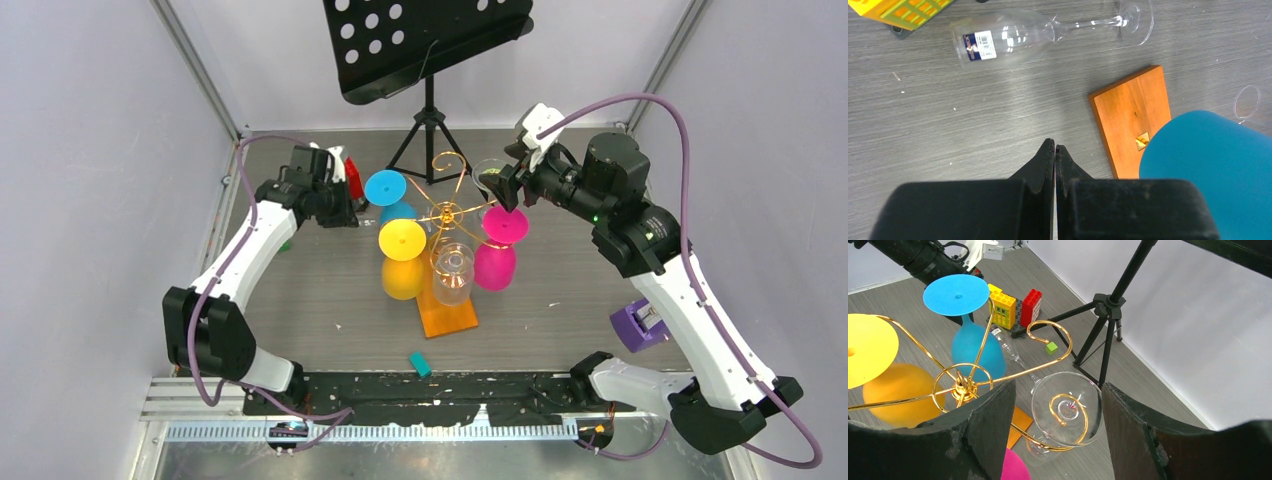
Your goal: Place the wine glass upside down on the wine glass rack
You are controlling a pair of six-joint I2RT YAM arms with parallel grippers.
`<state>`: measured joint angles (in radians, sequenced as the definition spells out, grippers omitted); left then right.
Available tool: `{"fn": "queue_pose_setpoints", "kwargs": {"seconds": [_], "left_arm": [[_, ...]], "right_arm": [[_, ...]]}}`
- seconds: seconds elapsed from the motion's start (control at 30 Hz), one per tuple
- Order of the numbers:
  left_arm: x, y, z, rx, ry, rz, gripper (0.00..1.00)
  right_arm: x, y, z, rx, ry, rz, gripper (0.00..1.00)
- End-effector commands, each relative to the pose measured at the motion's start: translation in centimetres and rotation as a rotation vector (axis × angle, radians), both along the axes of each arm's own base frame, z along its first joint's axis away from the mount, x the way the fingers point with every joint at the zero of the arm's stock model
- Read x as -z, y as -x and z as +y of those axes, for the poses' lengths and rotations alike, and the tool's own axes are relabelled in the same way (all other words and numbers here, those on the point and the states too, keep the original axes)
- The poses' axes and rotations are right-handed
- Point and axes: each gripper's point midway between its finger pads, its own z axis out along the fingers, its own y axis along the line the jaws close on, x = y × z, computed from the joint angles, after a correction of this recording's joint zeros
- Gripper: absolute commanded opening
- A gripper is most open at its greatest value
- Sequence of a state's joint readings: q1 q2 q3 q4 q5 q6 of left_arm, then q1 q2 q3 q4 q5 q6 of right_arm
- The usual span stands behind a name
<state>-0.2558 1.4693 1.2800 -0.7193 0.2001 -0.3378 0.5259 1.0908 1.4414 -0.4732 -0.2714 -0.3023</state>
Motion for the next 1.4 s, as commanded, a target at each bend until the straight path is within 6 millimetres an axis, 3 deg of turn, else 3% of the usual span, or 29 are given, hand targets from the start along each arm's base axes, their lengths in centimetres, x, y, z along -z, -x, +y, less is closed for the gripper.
{"fn": "queue_pose_setpoints", "kwargs": {"seconds": [0.0,0.1,0.2,0.3,0.43,0.83,1.03,1.37], "left_arm": [[-2.5,-0.7,0.6,-0.058,0.048,-0.098,0.00],[-2.5,-0.9,1.1,-0.096,0.075,-0.101,0.06],[-1.5,-1.4,2.9,-0.203,0.128,-0.071,0.26],[0.8,-2.0,5.0,-0.339,0.288,-0.032,0.46],[2.3,-3.9,6.4,-0.408,0.381,-0.097,0.53],[4.8,-8.6,6.0,-0.352,0.398,-0.148,0.58],[6.9,-7.5,6.6,-0.371,0.342,-0.086,0.57],[10.5,-3.6,5.5,-0.375,0.378,0.033,0.54]], "right_arm": [[-2.1,-0.1,-0.6,0.038,-0.053,-0.049,0.69],[-2.3,0.0,-0.7,0.044,-0.062,-0.050,0.69],[-2.5,0.0,-1.0,0.058,-0.069,-0.048,0.70],[-2.5,0.2,-1.1,0.064,-0.075,-0.045,0.70],[-2.3,0.7,-0.9,0.049,-0.093,-0.014,0.70],[-0.1,2.1,-0.3,0.002,-0.130,0.070,0.70],[0.0,2.4,-0.1,-0.017,-0.126,0.073,0.70],[0.1,2.1,0.1,-0.024,-0.104,0.071,0.70]]}}
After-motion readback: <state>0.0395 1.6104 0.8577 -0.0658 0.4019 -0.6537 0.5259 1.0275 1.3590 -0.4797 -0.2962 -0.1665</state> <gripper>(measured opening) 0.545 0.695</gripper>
